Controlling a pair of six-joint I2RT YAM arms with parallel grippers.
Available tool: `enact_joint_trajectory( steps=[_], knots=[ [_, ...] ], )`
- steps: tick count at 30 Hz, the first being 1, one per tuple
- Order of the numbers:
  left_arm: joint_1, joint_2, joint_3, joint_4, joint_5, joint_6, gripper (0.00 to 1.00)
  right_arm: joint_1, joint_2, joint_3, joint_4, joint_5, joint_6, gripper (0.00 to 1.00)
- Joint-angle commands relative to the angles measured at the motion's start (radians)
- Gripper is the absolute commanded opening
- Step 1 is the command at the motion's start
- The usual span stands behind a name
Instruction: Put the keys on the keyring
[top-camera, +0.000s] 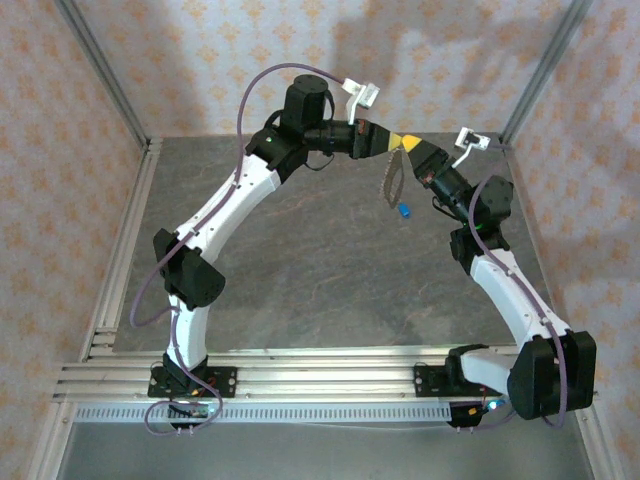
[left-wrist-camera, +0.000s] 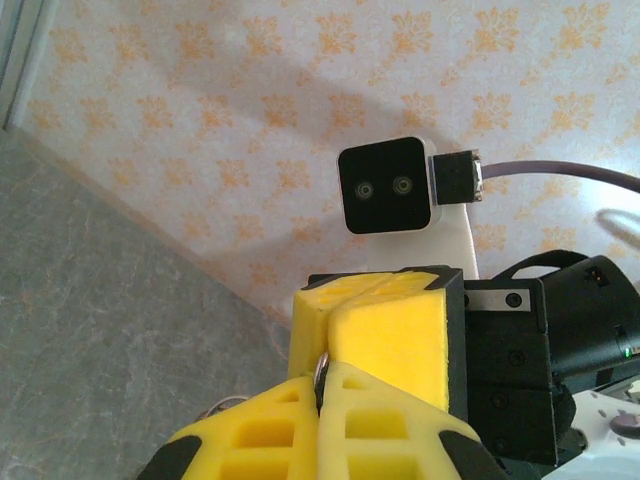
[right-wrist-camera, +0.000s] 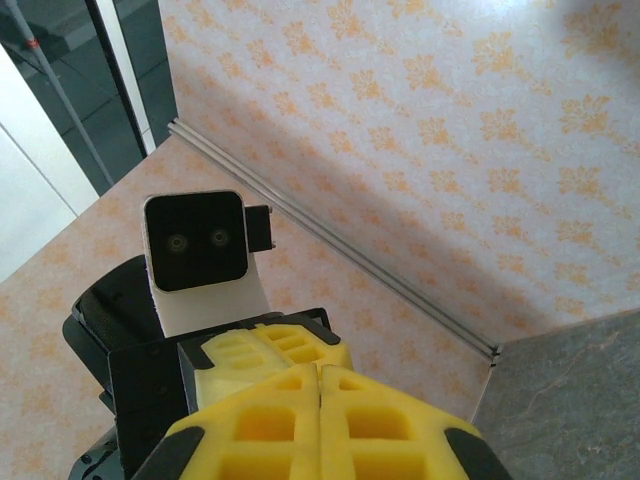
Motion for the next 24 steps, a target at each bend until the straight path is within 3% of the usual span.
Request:
enact_joint_trajectory(
  steps=[1,3,6,7,10,13,20,24],
  knots=[
    [-0.003,-0.009,0.027,0.094,-0.029,-0.038,0.01,0.01,-0.008,-0.01,0.059,0.019,0.007,0.0],
    [-0.003,-0.031,-0.011,0.118,-0.109,-0.077,0.29,0.009,-0.009,-0.017,0.064,0.055,0.016,0.0],
    [-0.001,-0.119,-0.167,0.244,-0.294,-0.211,0.53,0.009,-0.006,-0.031,0.097,0.111,0.048,0.0],
    [-0.001,-0.152,-0.234,0.311,-0.352,-0.264,0.56,0.01,-0.004,-0.036,0.114,0.126,0.062,0.0],
    [-0.001,-0.21,-0.398,0.499,-0.441,-0.396,0.59,0.014,0.003,-0.042,0.143,0.167,0.088,0.0],
    [-0.006,-0.224,-0.462,0.569,-0.471,-0.449,0.56,0.022,0.006,-0.043,0.15,0.201,0.099,0.0],
    [-0.026,-0.216,-0.484,0.625,-0.477,-0.472,0.38,0.037,0.014,-0.04,0.163,0.244,0.113,0.0],
    [-0.039,-0.206,-0.476,0.644,-0.479,-0.48,0.35,0.044,0.014,-0.037,0.168,0.255,0.116,0.0]
  ],
)
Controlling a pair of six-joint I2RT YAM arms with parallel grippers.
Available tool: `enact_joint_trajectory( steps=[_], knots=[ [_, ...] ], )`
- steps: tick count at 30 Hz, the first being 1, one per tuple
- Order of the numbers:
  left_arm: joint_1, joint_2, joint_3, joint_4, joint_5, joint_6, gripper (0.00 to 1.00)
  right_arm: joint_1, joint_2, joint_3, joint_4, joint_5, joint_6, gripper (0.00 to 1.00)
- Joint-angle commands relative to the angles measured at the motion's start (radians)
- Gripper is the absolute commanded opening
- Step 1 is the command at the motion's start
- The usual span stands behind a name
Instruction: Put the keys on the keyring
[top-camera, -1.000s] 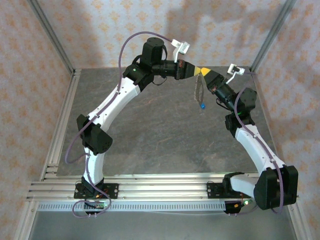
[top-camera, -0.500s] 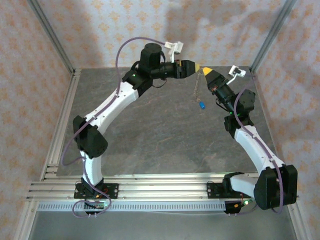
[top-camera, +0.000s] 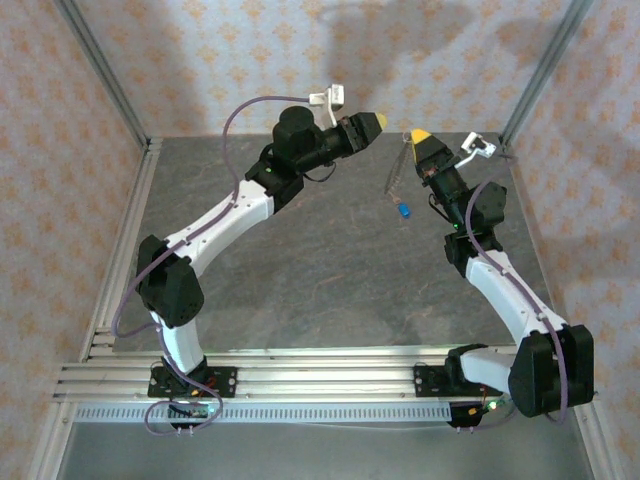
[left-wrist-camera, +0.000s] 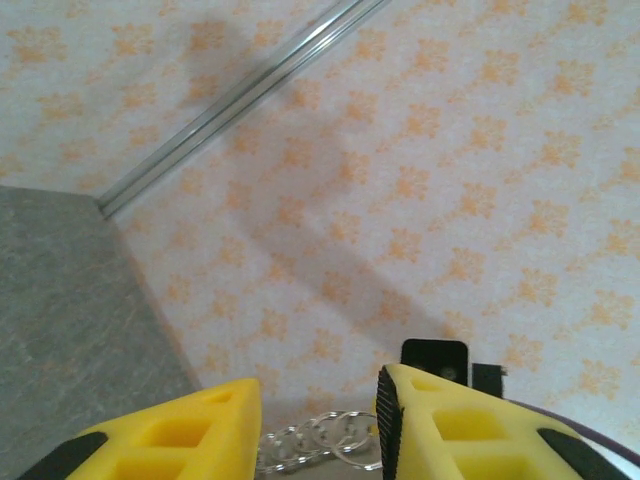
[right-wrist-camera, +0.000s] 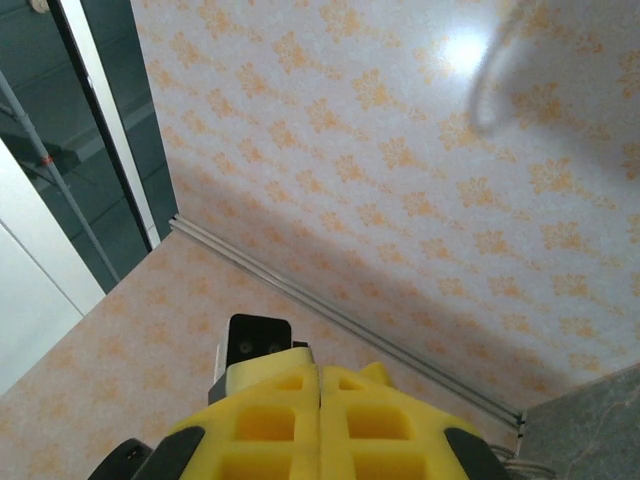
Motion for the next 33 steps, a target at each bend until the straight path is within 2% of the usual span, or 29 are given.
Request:
enact_joint_trajectory(
  steps=[1,33],
  knots=[
    [-0.016,-0.019,0.004,0.084,-0.02,-0.023,0.35,0.01,-0.002,0.0,0.08,0.027,0.012,0.0],
    [-0.076,0.045,0.027,0.075,0.014,-0.015,0.31,0.02,0.026,0.006,0.089,0.03,0.017,0.0]
  ],
)
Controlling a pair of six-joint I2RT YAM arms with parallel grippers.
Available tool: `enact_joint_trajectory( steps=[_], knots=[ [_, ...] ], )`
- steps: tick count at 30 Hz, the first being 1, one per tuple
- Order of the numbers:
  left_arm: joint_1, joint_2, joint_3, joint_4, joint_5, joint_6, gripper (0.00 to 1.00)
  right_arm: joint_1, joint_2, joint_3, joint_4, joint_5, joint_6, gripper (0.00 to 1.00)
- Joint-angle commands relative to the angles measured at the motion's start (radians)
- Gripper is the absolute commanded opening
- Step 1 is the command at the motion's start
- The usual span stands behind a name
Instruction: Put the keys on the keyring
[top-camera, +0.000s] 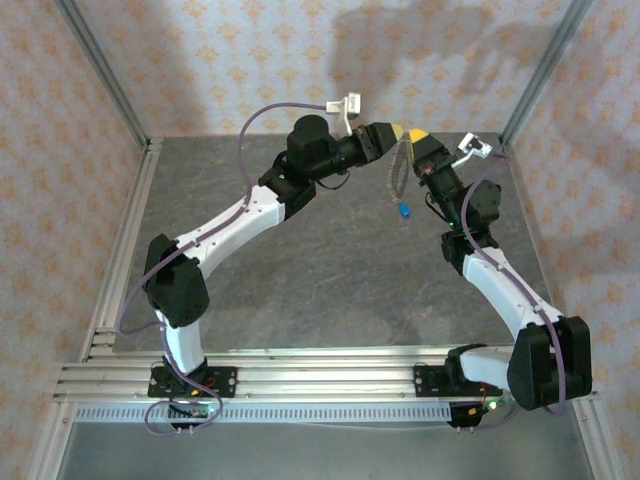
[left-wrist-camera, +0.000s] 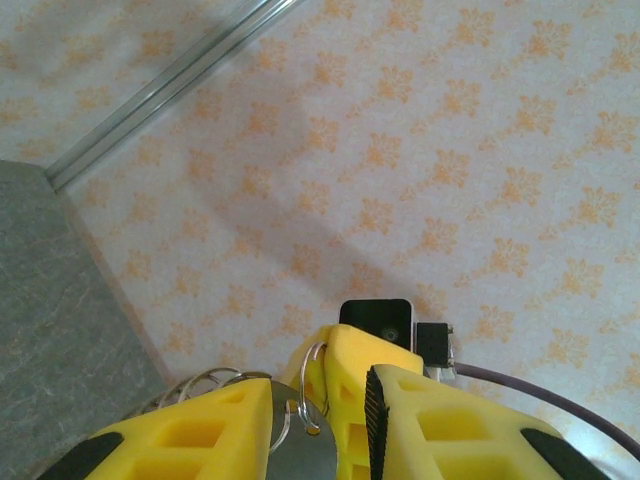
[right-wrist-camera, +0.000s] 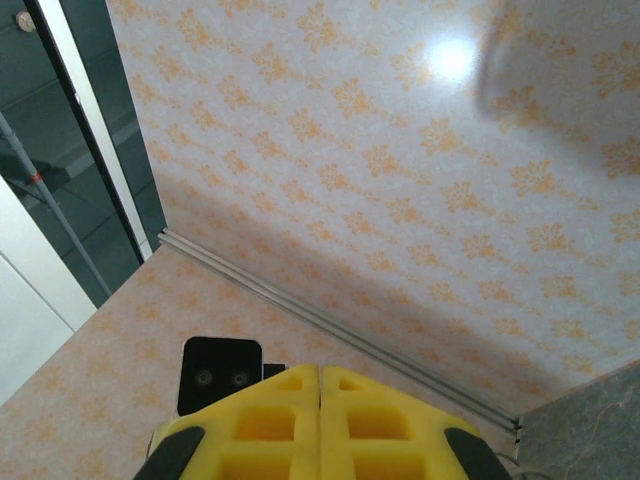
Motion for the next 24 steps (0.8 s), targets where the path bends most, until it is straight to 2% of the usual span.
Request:
enact_joint_trajectory(
  steps=[1,16,24],
  knots=[
    [-0.013,0.019,0.029,0.038,0.01,0.004,0.31,0.009,-0.009,0.006,0.075,-0.002,0.006,0.0],
    [-0.022,0.034,0.055,0.034,0.01,0.009,0.27,0.009,-0.009,-0.002,0.07,-0.009,0.004,0.0],
    [-0.022,0.046,0.077,0.019,0.003,0.015,0.33,0.009,-0.012,-0.006,0.055,-0.019,-0.003,0.0]
  ],
)
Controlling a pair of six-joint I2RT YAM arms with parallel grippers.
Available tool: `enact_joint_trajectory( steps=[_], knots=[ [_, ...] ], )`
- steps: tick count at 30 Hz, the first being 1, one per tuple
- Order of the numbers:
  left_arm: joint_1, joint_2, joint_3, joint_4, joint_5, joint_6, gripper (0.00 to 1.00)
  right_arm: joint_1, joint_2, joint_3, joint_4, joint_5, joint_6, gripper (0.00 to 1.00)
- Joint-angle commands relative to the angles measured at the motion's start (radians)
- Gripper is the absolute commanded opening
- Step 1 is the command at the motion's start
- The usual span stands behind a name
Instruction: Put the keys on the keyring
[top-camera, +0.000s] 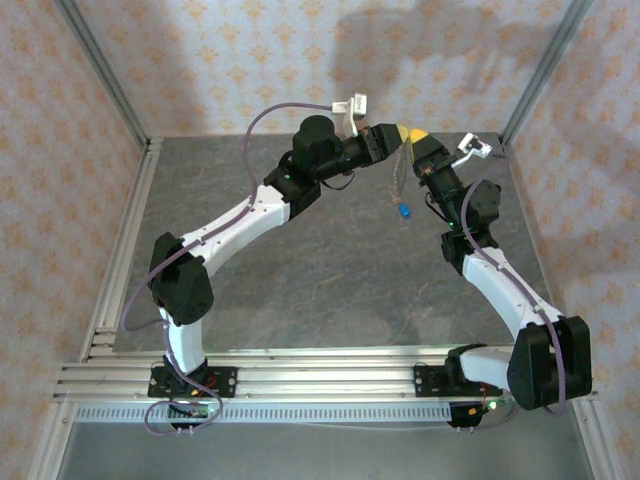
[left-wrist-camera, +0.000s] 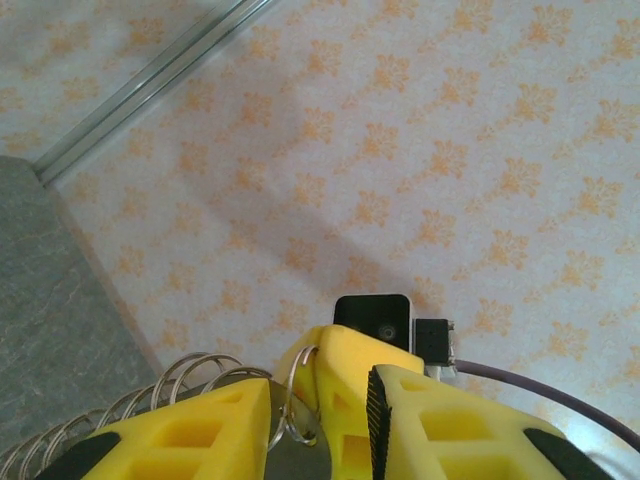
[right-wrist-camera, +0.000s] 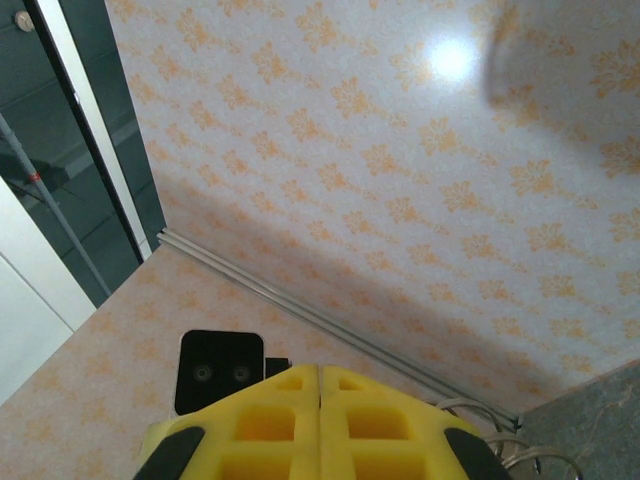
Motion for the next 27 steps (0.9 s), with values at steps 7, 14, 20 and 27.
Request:
enact_joint_trajectory(
  steps=[7,14,20,27],
  knots=[
    [-0.011,0.02,0.04,0.022,0.007,0.011,0.24,0.008,-0.014,-0.004,0.051,-0.018,-0.003,0.0],
    [-0.013,0.014,0.019,0.034,0.009,0.011,0.14,0.009,-0.008,0.009,0.042,-0.023,-0.005,0.0],
    [-0.012,0.024,0.045,0.012,0.022,0.028,0.0,0.008,-0.01,0.018,0.009,-0.034,-0.015,0.0],
    [0.015,0.025,0.1,-0.054,0.124,0.097,0.0,-0.059,-0.111,-0.002,-0.127,-0.041,-0.068,0.26]
  ],
)
